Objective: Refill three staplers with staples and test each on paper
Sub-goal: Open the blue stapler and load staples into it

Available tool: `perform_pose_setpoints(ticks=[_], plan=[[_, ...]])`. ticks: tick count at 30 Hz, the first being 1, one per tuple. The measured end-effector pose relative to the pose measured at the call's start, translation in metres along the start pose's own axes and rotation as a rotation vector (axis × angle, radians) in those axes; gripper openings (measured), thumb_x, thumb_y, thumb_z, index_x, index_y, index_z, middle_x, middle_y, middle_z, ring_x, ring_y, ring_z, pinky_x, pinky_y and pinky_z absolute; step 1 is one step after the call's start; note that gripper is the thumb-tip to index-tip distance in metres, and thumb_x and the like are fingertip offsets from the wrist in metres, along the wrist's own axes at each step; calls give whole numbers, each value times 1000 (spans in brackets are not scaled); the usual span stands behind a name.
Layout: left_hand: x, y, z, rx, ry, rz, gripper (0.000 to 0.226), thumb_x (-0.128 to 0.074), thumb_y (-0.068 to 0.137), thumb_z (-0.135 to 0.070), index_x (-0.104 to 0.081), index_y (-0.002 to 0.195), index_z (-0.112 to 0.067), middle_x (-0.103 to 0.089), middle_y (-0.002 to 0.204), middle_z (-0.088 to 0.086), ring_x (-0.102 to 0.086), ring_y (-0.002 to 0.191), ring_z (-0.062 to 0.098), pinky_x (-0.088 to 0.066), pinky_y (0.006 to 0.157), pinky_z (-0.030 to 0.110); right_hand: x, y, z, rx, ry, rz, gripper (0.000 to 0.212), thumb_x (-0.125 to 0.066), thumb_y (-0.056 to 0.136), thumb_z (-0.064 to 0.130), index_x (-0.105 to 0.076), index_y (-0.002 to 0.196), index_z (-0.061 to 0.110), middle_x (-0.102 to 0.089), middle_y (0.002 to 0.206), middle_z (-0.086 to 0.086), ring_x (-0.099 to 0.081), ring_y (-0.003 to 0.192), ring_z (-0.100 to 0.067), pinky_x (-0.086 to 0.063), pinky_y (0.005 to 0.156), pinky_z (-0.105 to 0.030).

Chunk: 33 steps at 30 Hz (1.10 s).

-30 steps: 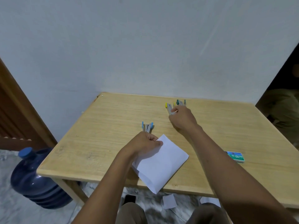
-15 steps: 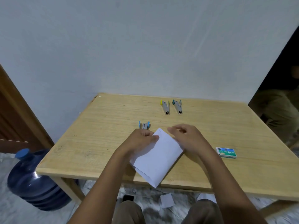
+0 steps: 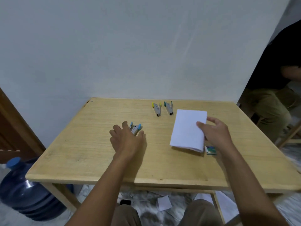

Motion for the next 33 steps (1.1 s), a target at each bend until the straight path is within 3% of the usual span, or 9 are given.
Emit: perform_pose_setpoints(ticks=[4,7,9,11,17,21,25,28,33], plan=[[-9,11,6,11,117,68,60,-57,87,-55,-50,130,-14,-44,132,10,-47,119,30,-38,93,39,24,65,-1,-7,-55,-103,42,-68,92,16,-53,131,10,-63,113,-10,-60,73,-8,-49,49,-19],[-6,17,7,1,39,76,35,-58,89,-41,-64,110,-13,-61,107,4,-61,93,26,-41,77,35,22,105,-6,-27,-154,-115,41,-67,92,17,-55,130,6,-64,123,-13,-62,90,-21,-54,76,-31],[-4,18,9,7,-19,77,25,-59,87,-34,-69,93,-12,-65,80,0,-59,70,20,-41,63,31,15,125,-8,-22,-207,-112,34,-66,92,15,-61,123,1,-66,122,-16,-63,94,-26,-53,83,-38],[-4,18,10,9,-27,75,22,-60,87,-32,-68,85,-11,-64,71,0,-56,61,19,-38,56,29,9,139,-10,-15,-306,-120,33,-65,91,16,-63,116,-6,-66,121,-20,-64,103,-34,-52,88,-41],[-4,14,7,-11,-80,70,24,-62,84,-34,-69,84,-11,-68,77,3,-55,59,18,-38,53,28,3,160,-20,-16,-475,-171,37,-66,92,25,-62,117,-3,-63,127,-19,-59,116,-37,-46,91,-37],[-1,11,4,-20,-127,73,19,-62,83,-38,-69,83,-20,-65,74,-4,-60,64,16,-37,52,26,3,165,-15,27,-555,-163,47,-60,95,35,-56,133,7,-56,140,-12,-52,127,-34,-43,100,-40],[1,8,3,-38,-176,61,16,-62,84,-37,-68,85,-23,-62,71,-6,-57,61,15,-35,51,26,-7,142,6,224,-652,-186,49,-57,92,50,-58,132,21,-56,138,-6,-51,127,-28,-44,94,-40],[2,6,-1,-48,-259,42,12,-65,86,-38,-67,88,-27,-61,65,-9,-57,58,10,-35,51,25,-31,114,5,436,-759,-36,44,-61,88,54,-63,125,31,-57,134,2,-54,122,-23,-42,89,-35],[4,0,-11,-57,-407,42,13,-67,85,-40,-67,81,-28,-58,63,-4,-55,58,17,-41,55,30,-39,112,-25,392,-970,127,42,-59,94,43,-62,131,25,-53,143,1,-49,130,-22,-43,101,-40]])
Point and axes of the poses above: each hand's wrist, its own y-axis towards the middle knuckle, its own x-axis out of the back of the hand, z = x × y, the point moved 8 cm from there along y, towards the middle knuckle
